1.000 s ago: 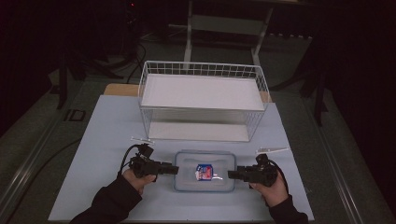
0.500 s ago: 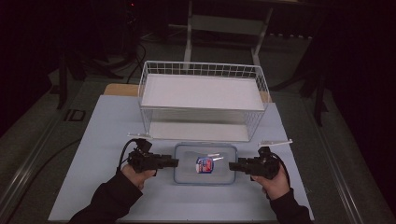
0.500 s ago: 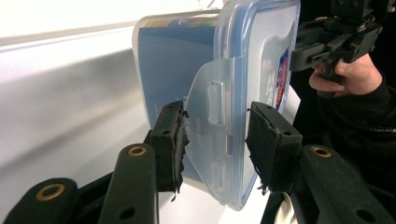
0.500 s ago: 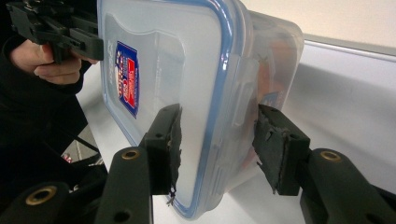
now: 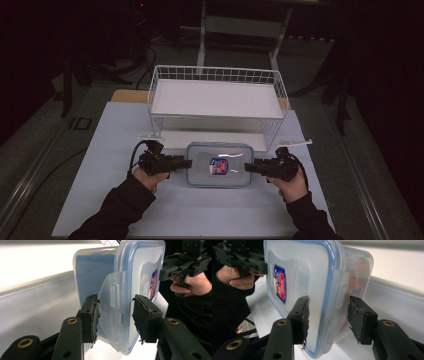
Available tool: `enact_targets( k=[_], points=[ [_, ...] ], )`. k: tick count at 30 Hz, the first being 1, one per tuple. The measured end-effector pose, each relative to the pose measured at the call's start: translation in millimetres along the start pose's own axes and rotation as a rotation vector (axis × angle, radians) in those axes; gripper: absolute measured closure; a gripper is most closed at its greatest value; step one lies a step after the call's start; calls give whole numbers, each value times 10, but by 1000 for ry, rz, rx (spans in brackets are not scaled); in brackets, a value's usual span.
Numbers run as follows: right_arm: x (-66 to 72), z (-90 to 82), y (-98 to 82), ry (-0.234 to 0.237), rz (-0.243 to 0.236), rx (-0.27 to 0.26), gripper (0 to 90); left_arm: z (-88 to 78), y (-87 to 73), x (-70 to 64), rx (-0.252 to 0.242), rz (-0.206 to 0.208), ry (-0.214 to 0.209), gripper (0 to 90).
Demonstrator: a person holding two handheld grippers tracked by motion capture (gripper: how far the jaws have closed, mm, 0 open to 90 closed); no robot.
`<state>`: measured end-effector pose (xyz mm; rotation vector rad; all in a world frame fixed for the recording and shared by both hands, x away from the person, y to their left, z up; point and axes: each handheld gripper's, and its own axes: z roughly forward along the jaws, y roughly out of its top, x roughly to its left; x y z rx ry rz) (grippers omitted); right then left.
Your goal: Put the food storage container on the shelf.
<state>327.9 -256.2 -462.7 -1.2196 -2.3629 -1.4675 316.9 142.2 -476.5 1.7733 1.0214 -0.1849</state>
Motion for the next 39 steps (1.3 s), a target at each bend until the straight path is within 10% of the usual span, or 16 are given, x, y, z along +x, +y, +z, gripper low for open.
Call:
enact_targets(
  k=[39],
  points=[
    [-615,405,335,-71,-11,-106,513,462,193,555,-199,-9,99,519]
  ],
)
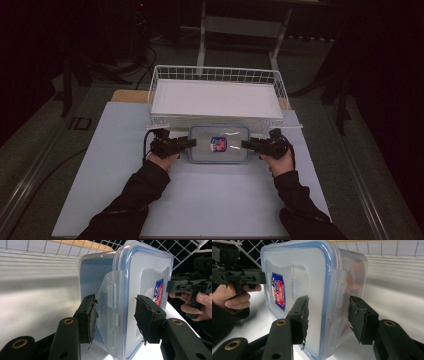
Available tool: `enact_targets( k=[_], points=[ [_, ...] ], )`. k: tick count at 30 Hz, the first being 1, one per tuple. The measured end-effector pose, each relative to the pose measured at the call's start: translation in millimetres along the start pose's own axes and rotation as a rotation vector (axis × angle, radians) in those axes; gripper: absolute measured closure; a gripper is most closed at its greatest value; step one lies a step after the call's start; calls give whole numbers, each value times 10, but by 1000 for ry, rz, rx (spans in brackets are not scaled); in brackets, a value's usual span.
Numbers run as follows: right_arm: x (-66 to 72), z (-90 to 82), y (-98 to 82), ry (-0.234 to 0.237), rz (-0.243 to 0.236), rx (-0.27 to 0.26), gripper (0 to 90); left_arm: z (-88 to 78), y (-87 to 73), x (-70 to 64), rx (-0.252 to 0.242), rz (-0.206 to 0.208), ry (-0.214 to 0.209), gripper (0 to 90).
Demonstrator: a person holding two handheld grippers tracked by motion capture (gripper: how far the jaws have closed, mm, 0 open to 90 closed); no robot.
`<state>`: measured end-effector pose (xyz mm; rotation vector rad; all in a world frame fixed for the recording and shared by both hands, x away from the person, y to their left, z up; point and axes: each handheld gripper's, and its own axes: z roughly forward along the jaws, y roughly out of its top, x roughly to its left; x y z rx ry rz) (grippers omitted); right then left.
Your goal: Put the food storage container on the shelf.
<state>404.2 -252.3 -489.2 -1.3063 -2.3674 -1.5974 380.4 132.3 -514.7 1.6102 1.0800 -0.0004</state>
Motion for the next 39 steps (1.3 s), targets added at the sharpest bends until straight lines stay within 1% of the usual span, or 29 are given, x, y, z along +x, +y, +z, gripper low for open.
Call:
enact_targets(
  k=[4,5,8,9,10,11,12,13,14,15,18,19,20,21,22,23,24,25,27,28,29,30,31,32,33,34,35,38,39],
  points=[
    [-44,18,-7,11,32,-6,506,13,8,-9,-4,3,11,520],
    [-67,28,-17,16,46,-11,502,20,12,-6,-10,-2,12,520],
    [-71,33,-24,12,46,-19,492,22,11,4,-12,-9,12,518],
    [-57,40,-22,-8,41,-26,488,35,4,21,-16,-22,12,514],
    [-57,40,-22,-8,41,-26,488,35,4,21,-16,-22,12,509],
    [-24,58,-10,-45,21,-26,487,47,-9,6,-31,4,47,499],
    [-24,58,-10,-45,21,-26,487,47,-9,6,-31,4,47,519],
    [7,87,-4,-89,14,-21,457,26,16,2,-65,15,97,601],
    [7,87,-4,-89,14,-21,457,26,16,2,-65,15,97,633],
    [-1,121,-12,-95,22,-38,420,44,35,5,-59,24,103,614],
    [4,131,-8,-109,29,-56,423,61,35,0,-61,26,106,566],
    [35,133,2,-139,37,-53,416,83,35,-6,-56,25,105,538],
    [35,133,2,-139,37,-53,416,83,35,-6,-56,25,105,522],
    [61,141,14,-169,22,-56,393,99,36,-15,-55,30,108,507],
    [61,141,14,-169,22,-56,393,99,36,-15,-55,30,108,505],
    [74,151,26,-196,28,-57,371,109,43,-18,-57,30,124,489],
    [74,151,26,-196,28,-57,371,109,43,-18,-57,30,124,463],
    [18,172,35,-218,-50,-93,358,114,51,-18,-55,28,134,463],
    [41,185,48,-230,-16,-88,348,120,60,-26,-53,23,144,449],
    [41,185,48,-230,-16,-88,348,120,60,-26,-53,23,144,441],
    [73,179,47,-249,-8,-80,354,120,61,-36,-52,24,151,435],
    [73,179,47,-249,-8,-80,354,120,61,-36,-52,24,151,422],
    [59,175,42,-251,-27,-88,353,104,60,-47,-51,28,149,390],
    [59,175,42,-251,-27,-88,353,104,60,-47,-51,28,149,383],
    [96,154,17,-227,15,-72,352,82,59,-55,-49,33,140,377],
    [96,154,17,-227,15,-72,352,82,59,-55,-49,33,140,355],
    [93,137,-14,-228,-11,-89,351,48,49,-65,-47,59,103,311],
    [122,99,-39,-221,-14,-93,350,4,39,-96,-50,64,93,266],
    [162,51,-56,-217,-22,-103,350,-43,32,-122,-53,59,88,248]
  ],
)
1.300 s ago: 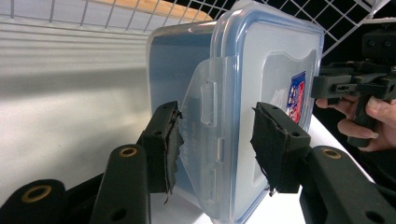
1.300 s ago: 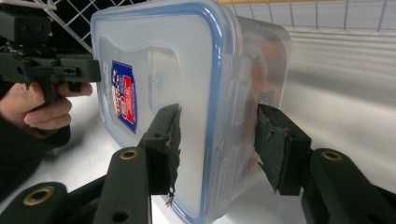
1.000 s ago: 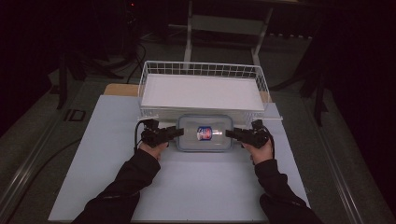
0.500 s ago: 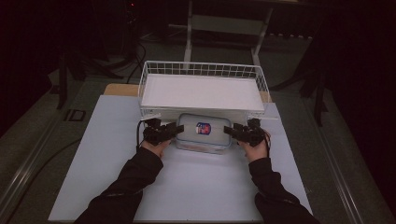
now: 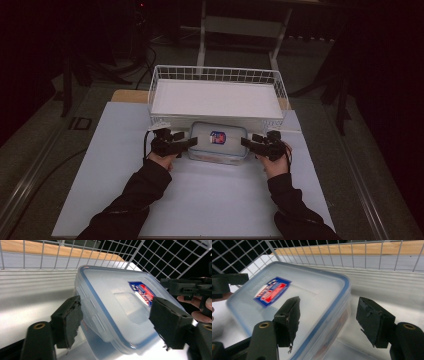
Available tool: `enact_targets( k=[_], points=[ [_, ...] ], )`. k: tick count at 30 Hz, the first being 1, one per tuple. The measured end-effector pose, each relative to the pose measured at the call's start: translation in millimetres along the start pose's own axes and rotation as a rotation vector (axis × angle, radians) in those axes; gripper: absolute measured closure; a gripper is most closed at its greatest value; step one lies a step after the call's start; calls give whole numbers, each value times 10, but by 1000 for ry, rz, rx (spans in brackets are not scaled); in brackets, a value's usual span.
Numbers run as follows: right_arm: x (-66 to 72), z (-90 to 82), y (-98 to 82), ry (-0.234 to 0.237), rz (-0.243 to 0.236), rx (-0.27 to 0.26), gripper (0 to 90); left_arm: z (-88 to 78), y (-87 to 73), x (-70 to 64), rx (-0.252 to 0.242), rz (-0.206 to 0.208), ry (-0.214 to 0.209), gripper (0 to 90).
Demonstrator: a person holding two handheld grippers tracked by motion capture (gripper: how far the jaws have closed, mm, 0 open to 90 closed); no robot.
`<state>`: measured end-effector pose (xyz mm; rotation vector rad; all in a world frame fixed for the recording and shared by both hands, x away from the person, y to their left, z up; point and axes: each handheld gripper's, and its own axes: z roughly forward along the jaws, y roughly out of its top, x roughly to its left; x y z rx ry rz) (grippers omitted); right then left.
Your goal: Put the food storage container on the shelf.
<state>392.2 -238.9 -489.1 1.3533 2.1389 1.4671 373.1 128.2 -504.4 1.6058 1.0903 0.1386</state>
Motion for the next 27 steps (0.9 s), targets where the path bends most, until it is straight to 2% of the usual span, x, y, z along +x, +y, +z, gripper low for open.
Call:
enact_targets(
  k=[5,6,7,8,9,10,13,14,19,23,24,25,26,27],
  points=[
    [101,-124,5,22,-15,-13,350,-96,-10,-67,13,6,-15,120],
    [177,-177,13,31,-37,-21,349,-148,-19,-112,21,28,-11,70],
    [177,-177,13,31,-37,-21,349,-148,-19,-112,21,28,-11,21],
    [251,-224,18,45,-47,-28,347,-205,-24,-144,29,28,-21,2],
    [251,-224,18,45,-47,-28,347,-205,-24,-144,29,28,-21,2],
    [327,-260,14,56,-63,-35,347,-274,-28,-174,23,27,-37,2],
    [399,-286,2,76,-69,-34,349,-338,-33,-204,20,26,-52,1],
    [460,-293,-21,99,-70,-29,349,-395,-43,-236,22,45,-59,1],
    [578,-258,-101,130,-89,5,405,-506,-108,-283,18,67,-61,1],
    [693,-203,-194,160,-108,39,445,-599,-226,-327,28,95,-45,1],
    [730,-178,-233,174,-116,55,512,-632,-276,-349,33,102,-44,1],
    [730,-178,-233,174,-116,55,512,-632,-276,-349,33,102,-44,1],
    [772,-152,-275,177,-135,72,592,-663,-350,-361,42,104,-38,1],
    [772,-152,-275,177,-135,72,592,-663,-350,-361,42,104,-38,1]
  ],
)
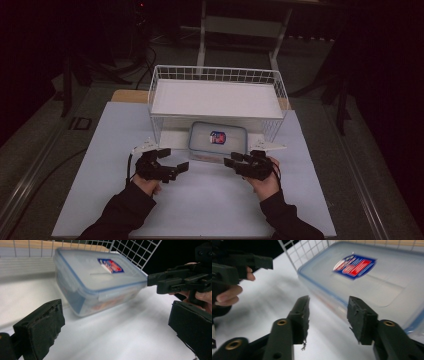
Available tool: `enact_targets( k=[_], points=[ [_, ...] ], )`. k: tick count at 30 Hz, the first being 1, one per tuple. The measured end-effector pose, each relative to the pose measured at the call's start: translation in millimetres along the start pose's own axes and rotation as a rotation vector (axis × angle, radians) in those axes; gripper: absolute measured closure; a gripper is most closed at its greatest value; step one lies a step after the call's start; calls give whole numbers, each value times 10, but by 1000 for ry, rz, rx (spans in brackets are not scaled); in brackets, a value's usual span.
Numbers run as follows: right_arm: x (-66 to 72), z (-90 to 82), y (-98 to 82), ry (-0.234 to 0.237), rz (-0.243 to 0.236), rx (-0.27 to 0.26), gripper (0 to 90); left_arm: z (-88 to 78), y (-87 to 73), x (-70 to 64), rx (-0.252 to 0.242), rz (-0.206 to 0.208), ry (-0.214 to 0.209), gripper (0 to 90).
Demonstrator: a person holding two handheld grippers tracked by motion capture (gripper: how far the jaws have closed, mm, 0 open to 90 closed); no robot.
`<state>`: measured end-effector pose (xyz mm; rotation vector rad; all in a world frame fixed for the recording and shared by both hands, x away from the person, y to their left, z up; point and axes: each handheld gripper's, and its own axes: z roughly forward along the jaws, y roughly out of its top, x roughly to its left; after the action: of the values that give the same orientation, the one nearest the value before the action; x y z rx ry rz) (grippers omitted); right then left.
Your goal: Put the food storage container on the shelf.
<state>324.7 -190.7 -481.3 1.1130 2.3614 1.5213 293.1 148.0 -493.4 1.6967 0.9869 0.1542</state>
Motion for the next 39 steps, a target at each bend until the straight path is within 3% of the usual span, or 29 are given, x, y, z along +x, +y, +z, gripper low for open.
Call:
enact_targets(
  k=[1,2,3,4,5,10,15,20,21,39],
  points=[
    [32,31,-26,16,-12,18,691,-11,-58,-8,6,-1,-3,1],
    [32,31,-26,16,-12,18,691,-11,-58,-8,6,-1,-3,1],
    [56,68,-42,29,-16,30,798,-20,-111,-14,18,-5,-3,1],
    [56,68,-42,29,-16,30,798,-20,-111,-14,18,-5,-3,2],
    [70,119,-52,42,-15,46,896,-30,-135,-15,11,-4,5,1],
    [84,255,-64,28,-26,86,898,-35,-133,-23,1,1,2,1],
    [27,420,-54,-23,-39,119,899,-27,-141,-35,-2,20,0,1],
    [-60,489,-41,-32,-14,119,899,-25,-146,-34,-3,25,-8,1],
    [-98,514,-40,-33,11,112,899,-24,-148,-31,-1,24,-10,2],
    [-293,770,173,-116,9,75,899,-25,-161,-33,-5,50,-11,1]
  ],
)
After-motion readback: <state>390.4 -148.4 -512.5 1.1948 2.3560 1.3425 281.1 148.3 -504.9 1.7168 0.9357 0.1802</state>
